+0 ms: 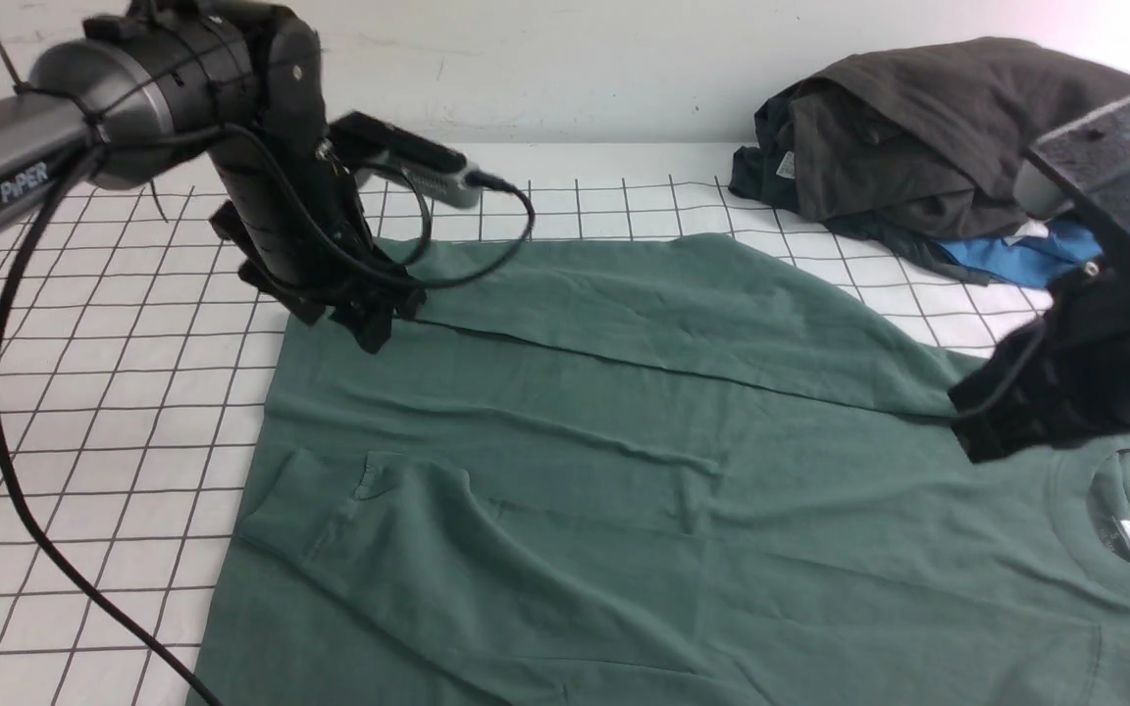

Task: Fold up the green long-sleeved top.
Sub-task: Use the left arm to drag and place the cuff at the centered position on the left edge of the fabric, then use the left arm to clamp the cuff farthest from it

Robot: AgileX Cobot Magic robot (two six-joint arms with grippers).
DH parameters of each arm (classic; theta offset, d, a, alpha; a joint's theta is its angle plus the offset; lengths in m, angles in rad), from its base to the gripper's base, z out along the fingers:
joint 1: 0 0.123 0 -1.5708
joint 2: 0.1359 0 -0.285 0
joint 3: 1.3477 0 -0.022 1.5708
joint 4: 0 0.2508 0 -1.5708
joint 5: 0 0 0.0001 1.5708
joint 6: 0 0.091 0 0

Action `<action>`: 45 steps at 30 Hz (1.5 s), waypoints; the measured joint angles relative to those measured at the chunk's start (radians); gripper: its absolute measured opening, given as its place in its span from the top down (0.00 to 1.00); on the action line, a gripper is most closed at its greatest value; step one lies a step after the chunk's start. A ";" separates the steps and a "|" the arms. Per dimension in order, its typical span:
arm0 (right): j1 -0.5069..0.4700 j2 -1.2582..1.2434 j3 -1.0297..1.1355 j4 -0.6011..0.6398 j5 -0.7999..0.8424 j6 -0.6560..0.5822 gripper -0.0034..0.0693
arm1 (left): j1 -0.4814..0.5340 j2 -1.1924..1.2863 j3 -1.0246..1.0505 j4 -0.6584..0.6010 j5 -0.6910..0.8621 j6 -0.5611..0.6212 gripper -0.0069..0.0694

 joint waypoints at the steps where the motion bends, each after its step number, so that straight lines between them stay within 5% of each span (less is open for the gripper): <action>1: 0.000 0.034 -0.030 0.000 0.000 0.000 0.97 | 0.026 0.012 -0.029 -0.021 -0.022 -0.004 0.30; 14: 0.000 0.155 -0.074 -0.001 0.003 0.001 0.97 | 0.137 0.267 -0.148 -0.086 -0.378 -0.181 0.28; 25: 0.000 0.155 -0.074 -0.002 0.004 0.002 0.97 | 0.137 0.431 -0.321 -0.093 -0.436 -0.218 0.29; 30: 0.000 0.155 -0.074 -0.002 0.004 0.002 0.97 | 0.137 0.438 -0.336 -0.102 -0.428 -0.213 0.43; 37: 0.000 0.155 -0.074 -0.002 0.004 0.002 0.97 | 0.137 0.397 -0.336 -0.119 -0.354 -0.148 0.85; 45: 0.000 0.155 -0.074 -0.006 0.004 0.002 0.97 | 0.137 0.300 -0.336 -0.148 -0.261 -0.078 0.88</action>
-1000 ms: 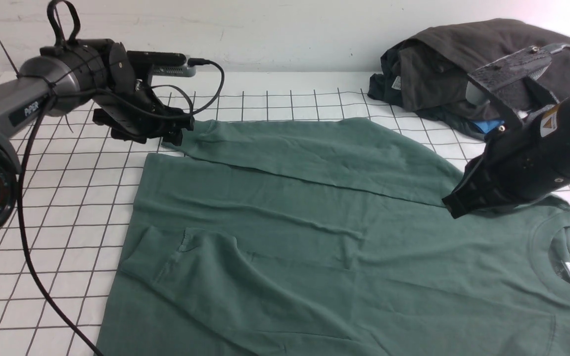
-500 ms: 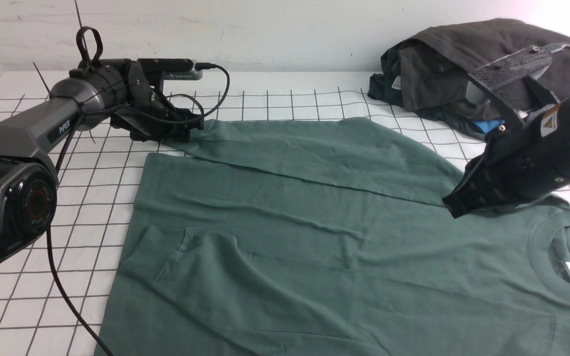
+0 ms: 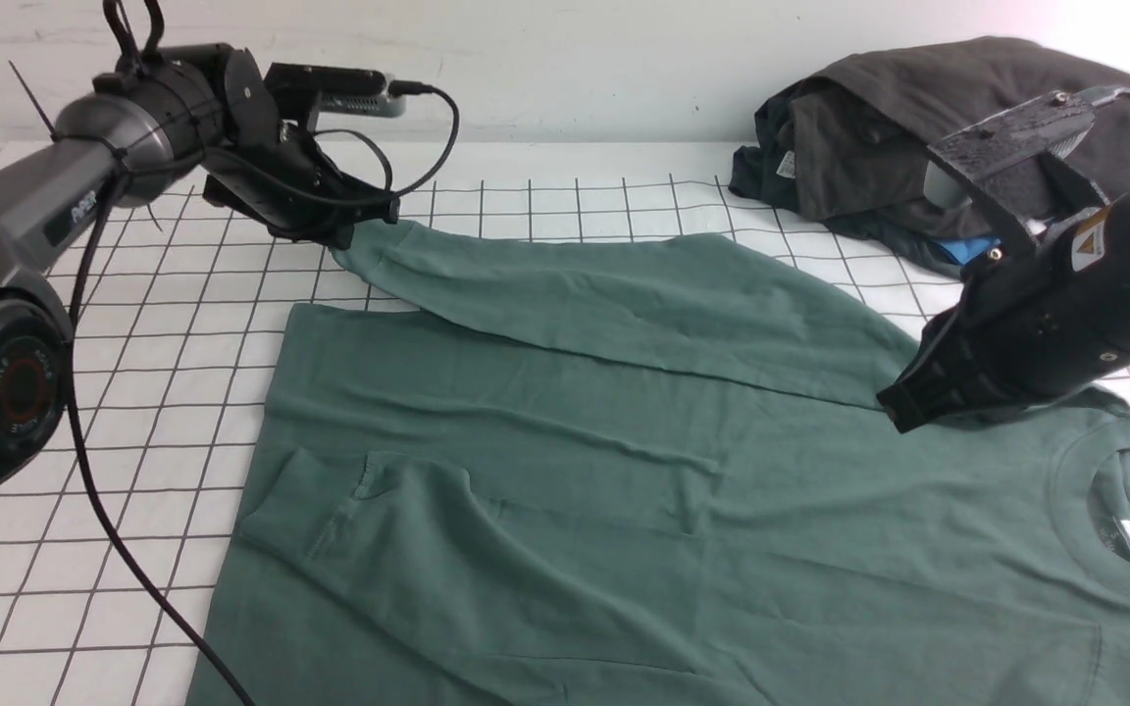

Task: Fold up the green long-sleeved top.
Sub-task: Use the left arm to drag and drop the cuff onto the cuff closest to the left arm

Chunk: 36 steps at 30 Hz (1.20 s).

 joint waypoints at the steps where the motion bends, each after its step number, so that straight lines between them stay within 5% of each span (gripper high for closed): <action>1: 0.000 0.000 0.000 -0.009 0.000 0.000 0.97 | 0.000 -0.029 0.000 -0.008 0.032 0.008 0.88; 9: 0.000 -0.007 0.000 -0.103 0.009 0.045 0.97 | 0.000 -0.217 0.018 -0.047 0.278 0.013 0.88; 13: 0.000 -0.068 0.000 -0.117 0.060 0.083 0.97 | 0.000 -0.341 0.191 -0.059 0.367 0.001 0.88; 23: 0.000 -0.230 0.000 -0.064 0.165 0.086 0.97 | 0.000 -0.700 0.776 -0.067 0.208 0.030 0.88; 30: 0.000 -0.236 0.000 0.031 0.269 0.048 0.97 | 0.000 -0.740 1.045 -0.075 0.108 0.047 0.86; 36: 0.026 -0.236 0.039 0.067 0.292 0.018 0.97 | 0.000 -0.740 1.183 -0.100 0.061 0.104 0.63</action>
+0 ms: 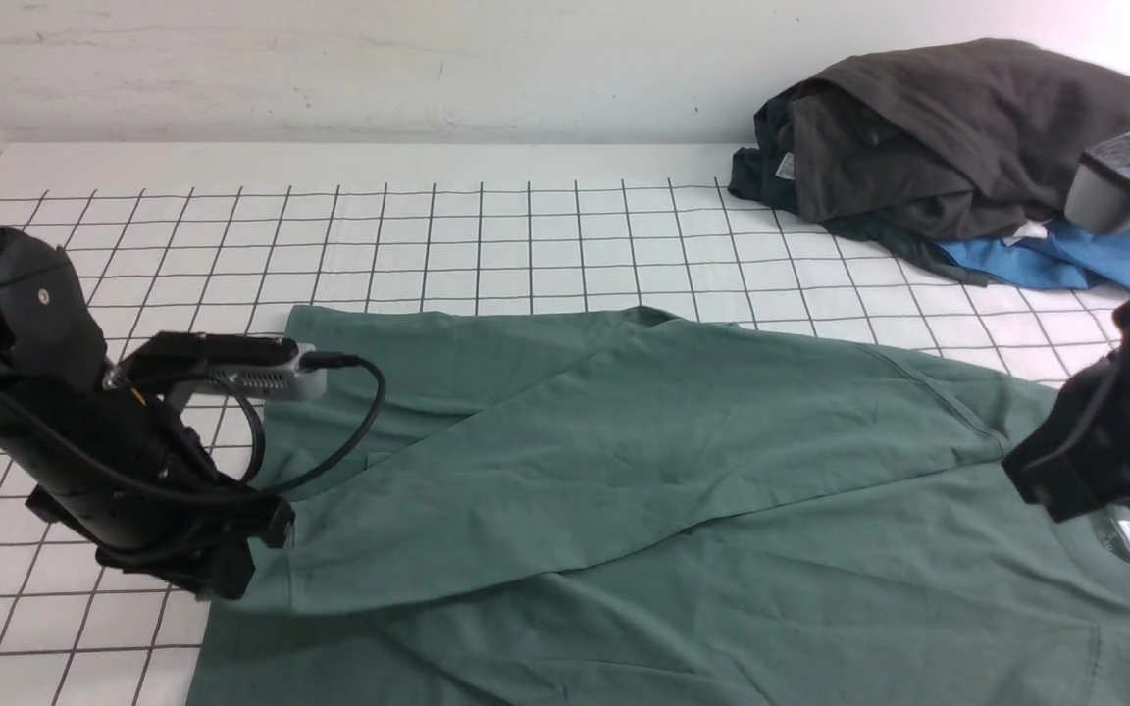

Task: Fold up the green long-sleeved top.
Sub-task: Use the left arm to drag and drop the cuff onto the cuff closest to the left arm, then use both arms simultaneously to clamp the lower edge of the clothing fabric

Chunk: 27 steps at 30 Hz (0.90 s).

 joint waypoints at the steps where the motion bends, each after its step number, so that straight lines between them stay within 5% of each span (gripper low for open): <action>1: 0.003 0.000 0.002 0.000 0.000 -0.001 0.97 | 0.000 0.000 0.002 -0.003 0.000 0.000 0.62; 6: 0.163 0.000 0.095 0.003 0.000 -0.008 0.97 | -0.067 -0.060 0.008 -0.065 0.015 0.079 0.39; 12: 0.310 0.000 0.185 0.014 -0.001 -0.011 0.97 | -0.311 -0.178 0.008 0.040 0.182 0.068 0.35; 17: 0.343 0.000 0.239 0.015 -0.005 -0.029 0.96 | -0.519 -0.190 0.031 0.166 0.310 0.051 0.35; 22: 0.344 0.000 0.322 0.028 -0.011 -0.103 0.83 | -0.686 -0.190 0.141 0.235 0.322 0.046 0.35; 27: 0.344 0.000 0.391 0.070 -0.028 -0.155 0.51 | -0.706 -0.190 0.301 0.286 0.208 0.046 0.35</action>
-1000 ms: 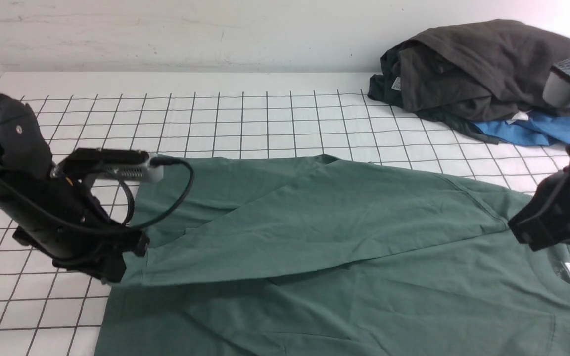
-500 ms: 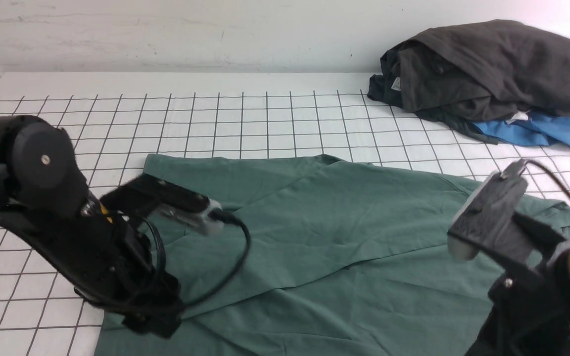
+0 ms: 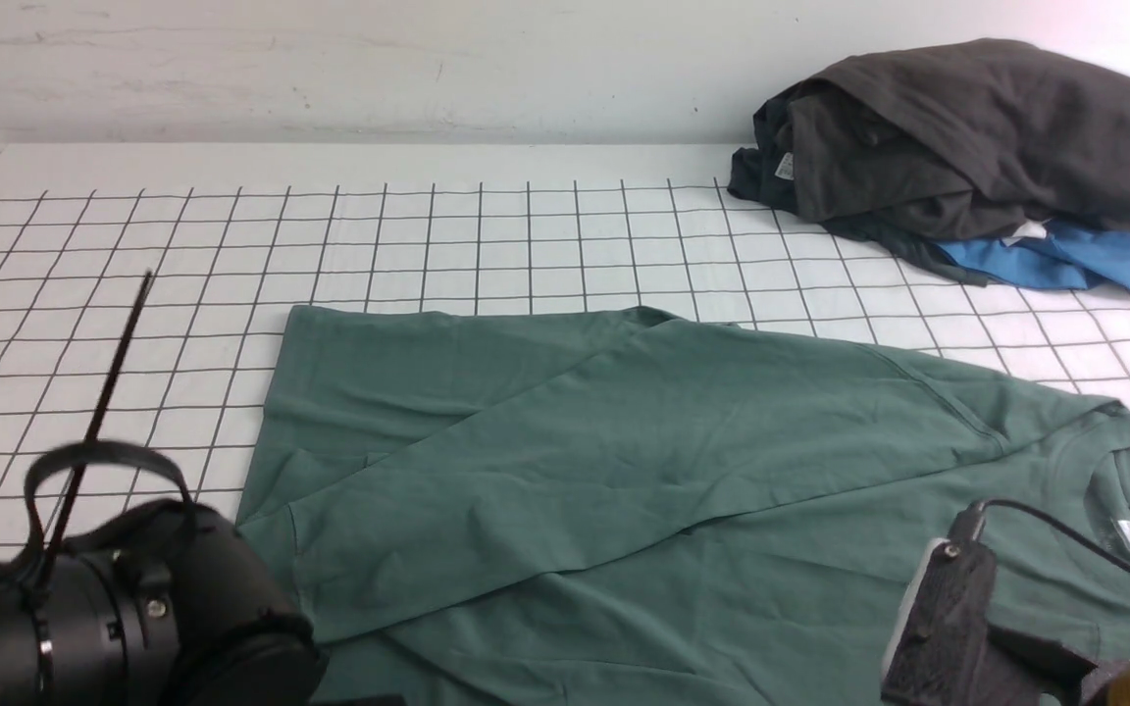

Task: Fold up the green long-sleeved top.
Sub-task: Use both arms simultaneously to clamp the lower edge of the clothing fabric

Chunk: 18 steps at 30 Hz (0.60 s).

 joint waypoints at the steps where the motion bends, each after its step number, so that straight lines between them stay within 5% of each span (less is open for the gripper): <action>1: 0.000 0.000 0.003 0.002 -0.007 -0.002 0.47 | 0.000 0.000 0.019 0.009 -0.027 0.000 0.35; 6: 0.000 0.000 0.004 0.002 -0.063 -0.004 0.35 | 0.000 -0.001 0.051 0.024 -0.109 0.000 0.35; 18: 0.000 0.000 0.004 0.002 -0.081 -0.004 0.34 | -0.092 -0.001 0.095 0.001 -0.126 0.018 0.35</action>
